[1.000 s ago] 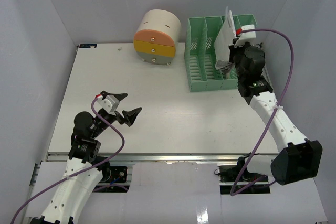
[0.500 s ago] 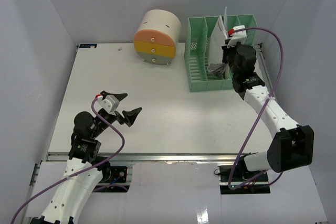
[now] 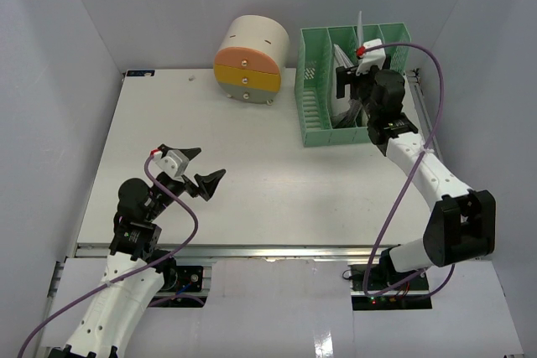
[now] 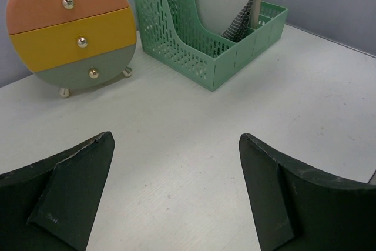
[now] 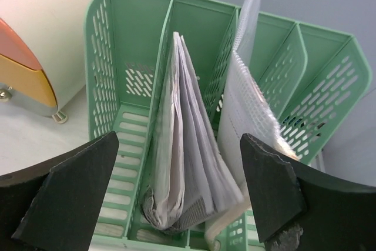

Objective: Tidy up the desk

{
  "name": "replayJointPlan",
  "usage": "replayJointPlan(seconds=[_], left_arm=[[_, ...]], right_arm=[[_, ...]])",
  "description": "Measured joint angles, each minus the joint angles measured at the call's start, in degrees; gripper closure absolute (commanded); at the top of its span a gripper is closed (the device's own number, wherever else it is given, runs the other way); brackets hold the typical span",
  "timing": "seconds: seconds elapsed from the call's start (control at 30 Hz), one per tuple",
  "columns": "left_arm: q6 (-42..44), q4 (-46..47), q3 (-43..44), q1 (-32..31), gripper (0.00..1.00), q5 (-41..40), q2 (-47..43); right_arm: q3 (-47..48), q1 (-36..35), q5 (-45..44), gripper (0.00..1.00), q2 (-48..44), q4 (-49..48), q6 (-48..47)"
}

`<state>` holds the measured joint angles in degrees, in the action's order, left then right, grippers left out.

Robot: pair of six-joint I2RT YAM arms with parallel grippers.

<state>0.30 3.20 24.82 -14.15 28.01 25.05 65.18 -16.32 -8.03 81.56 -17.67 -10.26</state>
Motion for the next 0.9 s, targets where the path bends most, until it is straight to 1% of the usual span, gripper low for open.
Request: replayJointPlan(seconds=[0.2, 0.3, 0.4, 0.47, 0.57, 0.63, 0.8, 0.9], left_arm=[[-2.5, -1.2, 0.5, 0.0, 0.02, -1.8, 1.9], [-4.1, -3.0, 1.7, 0.0, 0.02, -2.1, 4.7], [-5.3, -4.5, 3.2, 0.0, 0.02, -2.3, 8.9], [-6.0, -6.9, 5.0, 0.0, 0.02, -4.0, 13.0], [-7.0, -11.1, 8.7, 0.0, 0.02, -8.1, 20.1], [-7.6, -13.3, 9.9, 0.1, 0.02, -10.6, 23.1], [-8.6, -16.7, 9.8, 0.1, 0.02, -14.4, 20.6], [-9.0, -16.9, 9.8, 0.1, 0.02, -15.7, 18.1]], right_arm=[[-3.7, 0.0, 2.4, 0.10, -10.5, 3.3, -0.4], [-7.8, 0.0, 6.0, 0.10, -17.3, 7.0, -0.9], [-13.5, 0.0, 10.2, 0.10, -22.8, 12.0, -2.6], [-17.5, 0.0, 11.8, 0.10, -25.0, 16.4, -3.8], [-22.5, -0.1, 11.5, 0.10, -26.1, 22.5, -5.1], [-25.5, 0.1, 10.6, 0.10, -26.5, 25.4, -6.0], [-30.4, 2.5, 10.8, 0.10, -29.8, 28.3, -7.0], [-30.9, 7.4, 11.7, 0.10, -30.3, 28.3, -5.7]])
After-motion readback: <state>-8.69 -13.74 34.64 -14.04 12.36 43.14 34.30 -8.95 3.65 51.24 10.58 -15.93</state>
